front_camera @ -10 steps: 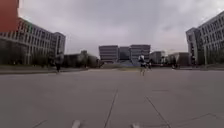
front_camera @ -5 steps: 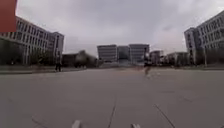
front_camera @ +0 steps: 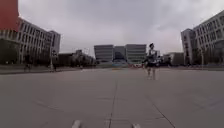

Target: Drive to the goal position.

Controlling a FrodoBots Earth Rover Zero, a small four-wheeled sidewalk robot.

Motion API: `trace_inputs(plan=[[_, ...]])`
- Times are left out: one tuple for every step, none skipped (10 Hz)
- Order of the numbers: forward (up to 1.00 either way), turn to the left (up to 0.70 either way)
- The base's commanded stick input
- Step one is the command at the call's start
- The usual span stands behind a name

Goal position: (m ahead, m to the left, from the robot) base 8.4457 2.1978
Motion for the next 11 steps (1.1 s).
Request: trace_inputs(plan=[[0.7,0.0],[0.7,0.0],[0.7,0.0],[0.7,0.0],[0.7,0.0],[0.7,0.0],[0.7,0.0],[0.7,0.0],[0.7,0.0],[0.7,0.0],[0.7,0.0]])
